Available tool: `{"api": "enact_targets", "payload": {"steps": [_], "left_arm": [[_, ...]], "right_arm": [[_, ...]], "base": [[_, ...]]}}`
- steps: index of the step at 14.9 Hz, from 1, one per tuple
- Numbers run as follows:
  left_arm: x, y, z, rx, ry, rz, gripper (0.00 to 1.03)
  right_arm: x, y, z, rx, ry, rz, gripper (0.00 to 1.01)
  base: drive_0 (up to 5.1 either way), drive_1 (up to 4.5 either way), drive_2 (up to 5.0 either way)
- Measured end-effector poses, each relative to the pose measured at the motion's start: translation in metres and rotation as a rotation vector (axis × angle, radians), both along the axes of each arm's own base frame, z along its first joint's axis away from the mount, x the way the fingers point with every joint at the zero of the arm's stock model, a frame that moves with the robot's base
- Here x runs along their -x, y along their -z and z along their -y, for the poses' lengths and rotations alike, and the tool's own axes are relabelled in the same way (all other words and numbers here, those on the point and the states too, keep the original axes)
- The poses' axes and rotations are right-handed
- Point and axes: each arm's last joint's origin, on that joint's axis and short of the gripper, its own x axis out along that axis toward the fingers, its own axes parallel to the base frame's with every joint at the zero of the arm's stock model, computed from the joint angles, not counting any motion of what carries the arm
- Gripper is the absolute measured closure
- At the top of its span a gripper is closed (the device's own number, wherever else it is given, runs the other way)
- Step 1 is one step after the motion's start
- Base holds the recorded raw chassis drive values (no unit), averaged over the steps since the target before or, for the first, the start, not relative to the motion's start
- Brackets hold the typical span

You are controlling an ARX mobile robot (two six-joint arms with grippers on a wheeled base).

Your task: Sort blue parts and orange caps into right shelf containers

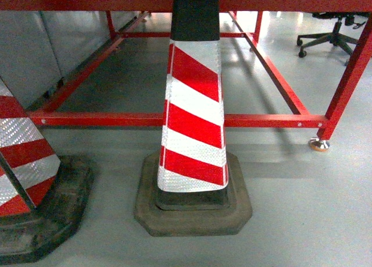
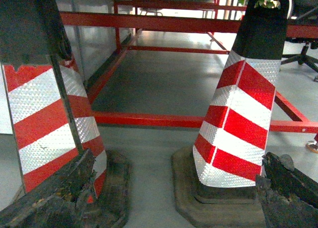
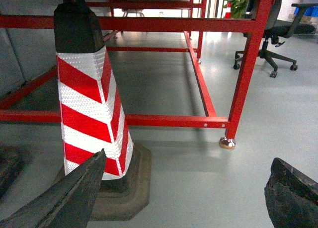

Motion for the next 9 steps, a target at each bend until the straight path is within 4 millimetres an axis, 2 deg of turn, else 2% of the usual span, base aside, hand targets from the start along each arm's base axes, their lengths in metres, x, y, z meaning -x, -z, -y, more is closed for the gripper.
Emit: {"api": "enact_targets", "payload": {"steps": [9], "left_arm": [[0.0000, 0.0000, 0.0000, 0.000, 0.000, 0.000, 0.05]], "right_arm": [[0.0000, 0.0000, 0.0000, 0.000, 0.000, 0.000, 0.03]], "base": [[0.0, 0.00, 0.0]]}}
